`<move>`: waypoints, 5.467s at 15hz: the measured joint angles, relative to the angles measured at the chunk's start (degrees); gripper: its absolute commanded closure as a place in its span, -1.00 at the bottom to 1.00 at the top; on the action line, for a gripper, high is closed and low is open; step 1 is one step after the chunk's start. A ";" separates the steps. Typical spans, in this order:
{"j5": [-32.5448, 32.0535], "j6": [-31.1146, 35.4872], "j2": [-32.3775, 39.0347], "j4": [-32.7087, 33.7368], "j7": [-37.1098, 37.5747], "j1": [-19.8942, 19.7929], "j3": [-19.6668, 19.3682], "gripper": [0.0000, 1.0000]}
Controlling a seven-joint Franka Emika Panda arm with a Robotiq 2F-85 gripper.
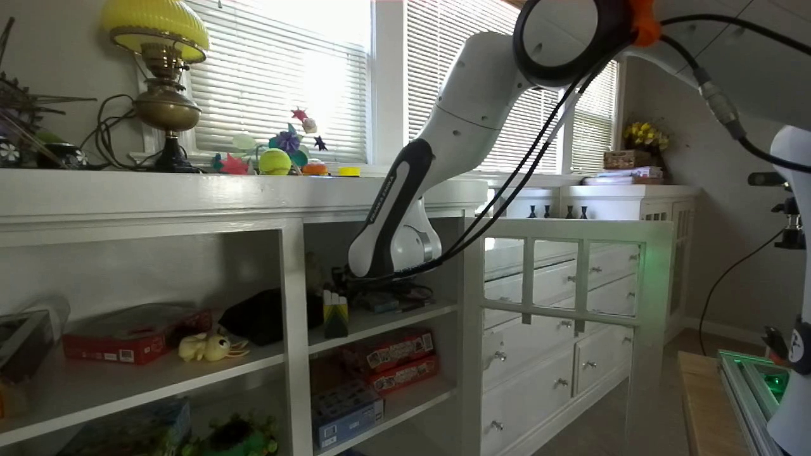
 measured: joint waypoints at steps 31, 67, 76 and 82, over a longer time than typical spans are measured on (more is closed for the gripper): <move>0.04 0.00 0.51 0.55 -0.17 5.84 -6.32 -0.41; 0.04 0.00 1.35 0.67 0.05 2.17 -3.51 0.24; 0.04 0.00 1.34 0.71 0.05 1.83 -3.20 0.95; 0.04 0.00 1.34 0.71 0.05 1.80 -3.20 0.98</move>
